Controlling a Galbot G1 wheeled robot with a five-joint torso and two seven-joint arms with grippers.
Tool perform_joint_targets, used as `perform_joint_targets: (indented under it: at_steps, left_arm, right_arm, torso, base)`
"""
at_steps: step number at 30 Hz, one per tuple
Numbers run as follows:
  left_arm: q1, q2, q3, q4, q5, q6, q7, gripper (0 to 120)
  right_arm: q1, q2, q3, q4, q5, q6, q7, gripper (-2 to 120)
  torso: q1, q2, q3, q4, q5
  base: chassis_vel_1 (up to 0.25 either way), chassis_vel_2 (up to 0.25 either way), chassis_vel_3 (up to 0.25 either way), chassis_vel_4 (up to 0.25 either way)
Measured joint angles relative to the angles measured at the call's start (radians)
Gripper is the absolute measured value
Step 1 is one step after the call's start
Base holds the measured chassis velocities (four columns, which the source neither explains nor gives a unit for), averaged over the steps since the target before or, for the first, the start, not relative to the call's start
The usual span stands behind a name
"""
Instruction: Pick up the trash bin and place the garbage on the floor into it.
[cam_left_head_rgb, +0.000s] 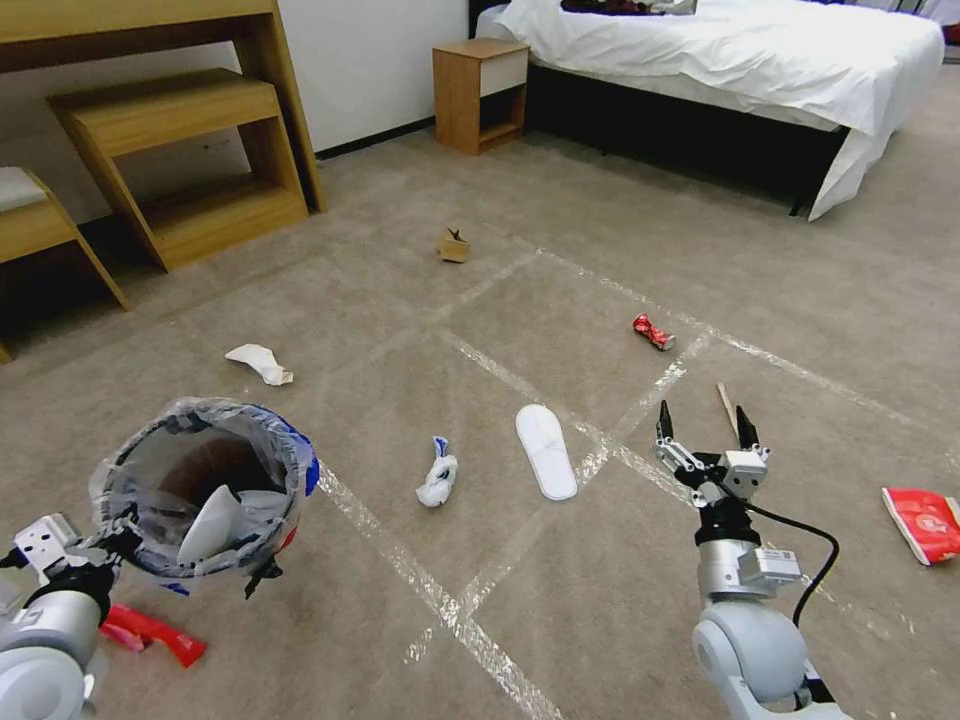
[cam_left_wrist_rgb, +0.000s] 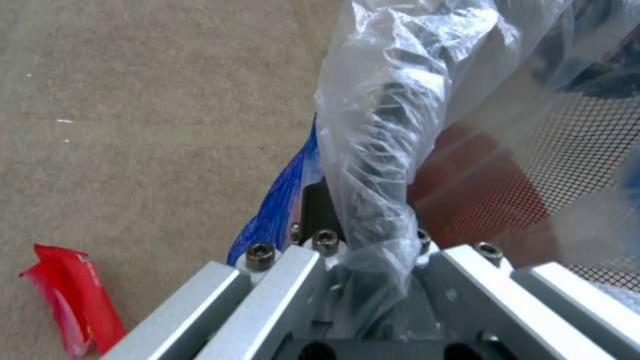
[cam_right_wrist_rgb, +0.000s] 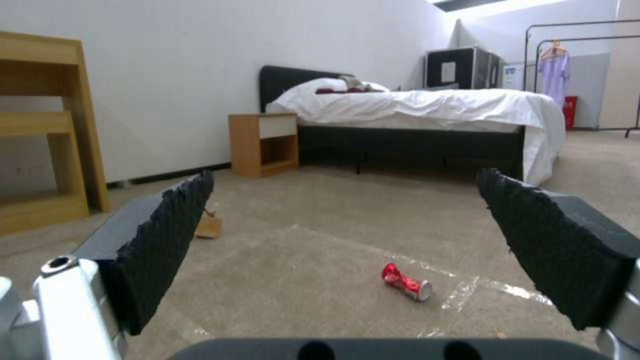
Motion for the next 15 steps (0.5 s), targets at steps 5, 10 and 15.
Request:
perform_joint_targets:
  at_steps: [5,10,15]
  left_arm:
    - [0.001,-0.002,0.001,0.000,0.001,0.000,0.000,1]
    - [0.003,-0.002,0.001,-0.003,0.001,0.000,0.000,1]
    - [0.006,-0.002,0.001,-0.009,0.002,0.000,0.000,1]
  right_arm:
    - [0.002,-0.002,-0.002,0.000,0.000,0.000,0.000,100]
    - [0.005,-0.002,-0.004,-0.001,-0.001,-0.002,0.000,100]
    - [0.005,-0.003,-0.005,-0.001,-0.001,-0.003,0.000,100]
  torso:
    - [0.000,0.000,0.000,0.0001,0.0000]
    - [0.000,0.000,0.000,0.0000,0.0000]
    - [0.000,0.000,0.000,0.0000,0.0000]
  base:
    - [0.000,0.000,0.000,0.000]
    - [0.000,0.000,0.000,0.000]
    - [-0.034,0.044,0.037,-0.035]
